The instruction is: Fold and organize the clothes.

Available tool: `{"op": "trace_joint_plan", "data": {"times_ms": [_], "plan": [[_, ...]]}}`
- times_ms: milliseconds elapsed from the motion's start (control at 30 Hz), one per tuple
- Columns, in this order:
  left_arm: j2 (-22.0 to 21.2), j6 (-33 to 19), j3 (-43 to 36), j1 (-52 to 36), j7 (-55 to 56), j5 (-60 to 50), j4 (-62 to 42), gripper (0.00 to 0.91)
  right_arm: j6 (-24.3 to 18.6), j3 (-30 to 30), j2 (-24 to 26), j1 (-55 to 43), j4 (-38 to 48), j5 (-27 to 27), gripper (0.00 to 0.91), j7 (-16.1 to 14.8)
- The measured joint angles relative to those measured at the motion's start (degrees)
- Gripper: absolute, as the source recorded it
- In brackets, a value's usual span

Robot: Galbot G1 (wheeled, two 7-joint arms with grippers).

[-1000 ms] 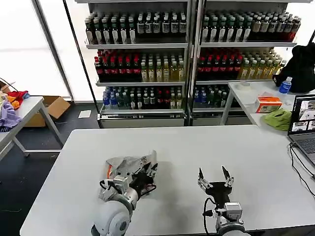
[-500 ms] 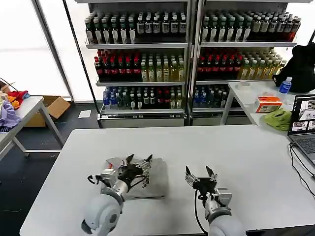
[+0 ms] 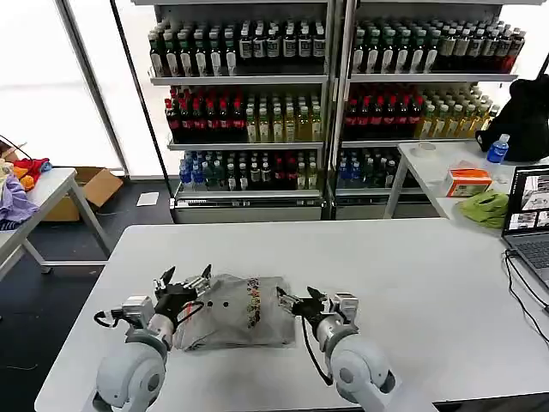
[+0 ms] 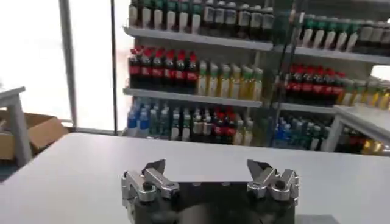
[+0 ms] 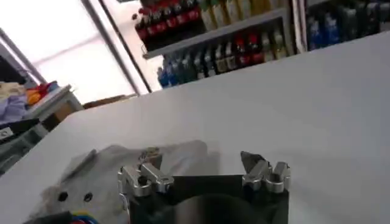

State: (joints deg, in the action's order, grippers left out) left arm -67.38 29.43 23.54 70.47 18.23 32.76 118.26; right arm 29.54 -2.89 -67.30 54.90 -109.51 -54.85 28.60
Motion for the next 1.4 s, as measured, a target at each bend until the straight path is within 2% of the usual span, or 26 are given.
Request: {"op": "trace_joint_plan", "data": {"times_ms": [200,333,367,400,433,467,500,867,1400], "plan": [[0.11,-0.06,3.09,2.12,0.11,-0.39,0.96,0.907,1.61,-4.08,-0.41,-3.36,2.34,-3.14,0.887,2.11],[0.51,-0.07,4.62,3.16,0.16,-0.39,1.32,0.907,2.18,-5.46,-0.78,-4.8,3.43,-4.77,0.655,3.33],[0.56,-0.06,4.89,3.3,0.18,-0.37,1.42,0.907,2.29,-5.65,-0.9,-4.98,3.73,-5.04,0.514,3.66],[0.61,-0.07,5.12,3.52,0.17,-0.36,1.51,0.907,2.37,-5.84,-0.98,-5.12,3.99,-5.31,0.514,3.96],[0.62,-0.06,5.31,3.73,0.2,-0.36,1.58,0.907,2.43,-6.03,-1.05,-5.24,4.23,-5.57,0.212,4.3],[0.63,-0.06,5.52,3.99,0.22,-0.36,1.69,0.907,2.46,-6.09,-1.19,-5.34,4.42,-5.75,0.151,4.6],[0.63,-0.06,5.72,4.22,0.21,-0.36,1.78,0.907,2.53,-6.22,-1.25,-5.45,4.55,-5.95,0.0,4.83],[0.37,-0.03,6.74,5.21,0.59,-0.23,1.87,0.907,2.17,-6.72,-1.69,-5.37,4.86,-6.32,0.0,6.88],[-2.28,-0.37,9.16,6.97,0.28,-1.25,3.72,0.907,2.11,-3.35,3.13,-4.33,2.42,-4.59,0.0,6.26]]}}
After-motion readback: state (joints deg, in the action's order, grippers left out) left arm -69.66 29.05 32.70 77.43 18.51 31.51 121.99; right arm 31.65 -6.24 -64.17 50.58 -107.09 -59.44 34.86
